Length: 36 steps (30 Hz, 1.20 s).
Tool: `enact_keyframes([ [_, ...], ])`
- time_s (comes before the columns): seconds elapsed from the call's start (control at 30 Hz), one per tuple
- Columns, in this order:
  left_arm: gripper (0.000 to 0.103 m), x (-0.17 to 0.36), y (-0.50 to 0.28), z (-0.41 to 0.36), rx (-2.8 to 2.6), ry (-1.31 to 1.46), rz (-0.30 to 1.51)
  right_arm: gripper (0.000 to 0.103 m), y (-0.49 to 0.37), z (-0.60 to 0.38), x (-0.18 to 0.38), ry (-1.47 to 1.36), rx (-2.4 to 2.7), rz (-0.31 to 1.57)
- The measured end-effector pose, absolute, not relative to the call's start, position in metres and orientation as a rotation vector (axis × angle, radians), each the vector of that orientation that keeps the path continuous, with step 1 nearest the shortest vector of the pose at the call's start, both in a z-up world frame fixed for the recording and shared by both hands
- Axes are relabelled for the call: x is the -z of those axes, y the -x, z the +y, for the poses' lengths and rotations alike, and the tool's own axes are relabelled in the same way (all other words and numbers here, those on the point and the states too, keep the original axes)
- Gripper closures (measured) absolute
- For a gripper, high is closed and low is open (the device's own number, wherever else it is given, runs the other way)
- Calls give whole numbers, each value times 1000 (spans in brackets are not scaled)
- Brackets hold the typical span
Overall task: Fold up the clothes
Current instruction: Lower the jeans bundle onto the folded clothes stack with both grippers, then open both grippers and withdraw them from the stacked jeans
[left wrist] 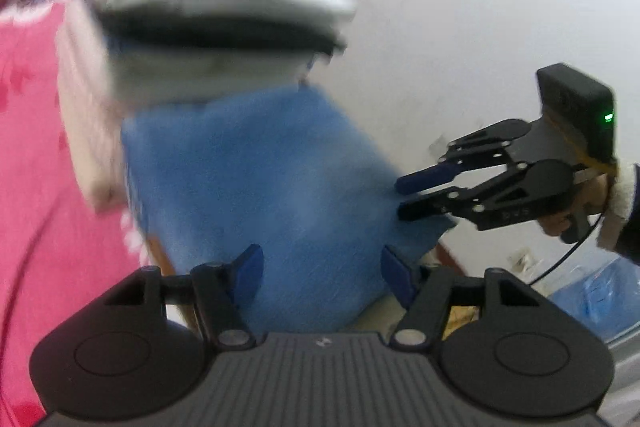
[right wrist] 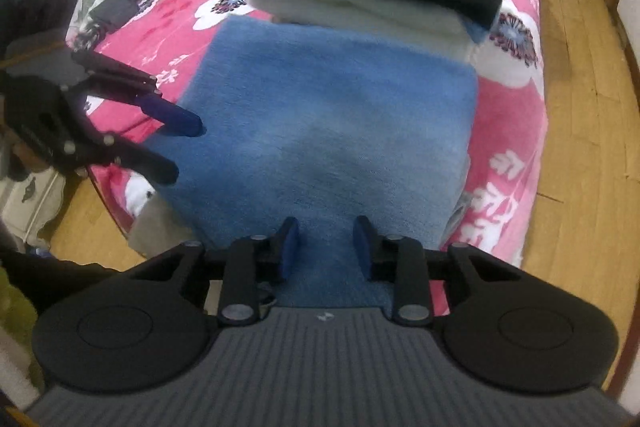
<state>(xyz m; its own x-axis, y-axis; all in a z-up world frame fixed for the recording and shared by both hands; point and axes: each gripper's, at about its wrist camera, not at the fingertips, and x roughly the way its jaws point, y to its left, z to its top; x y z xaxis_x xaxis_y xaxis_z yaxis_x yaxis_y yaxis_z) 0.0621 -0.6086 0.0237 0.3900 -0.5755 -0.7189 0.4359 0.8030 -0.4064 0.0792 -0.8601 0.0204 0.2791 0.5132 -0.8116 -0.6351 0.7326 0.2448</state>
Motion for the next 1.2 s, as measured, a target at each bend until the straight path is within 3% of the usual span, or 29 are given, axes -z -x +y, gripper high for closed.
enact_keyframes([
  [0.2,28,-16,-100,-625,507,7,899,77,-124,-858,-35,23,-663,866],
  [0.37,28,19,-113,-634,410,-79,920,79,-162,-834,13,-15,-553,921],
  [0.5,27,2,-115,-629,408,-27,935,79,-159,-832,12,-8,-518,921],
  [0.73,26,-29,-69,-625,505,-51,934,78,-91,-855,-55,60,-540,878],
  [0.97,25,-12,-39,-649,503,-236,992,78,-45,-837,-10,113,-475,1037],
  [1.2,25,-70,-2,-628,546,-241,886,77,-2,-821,-61,132,-271,1045],
])
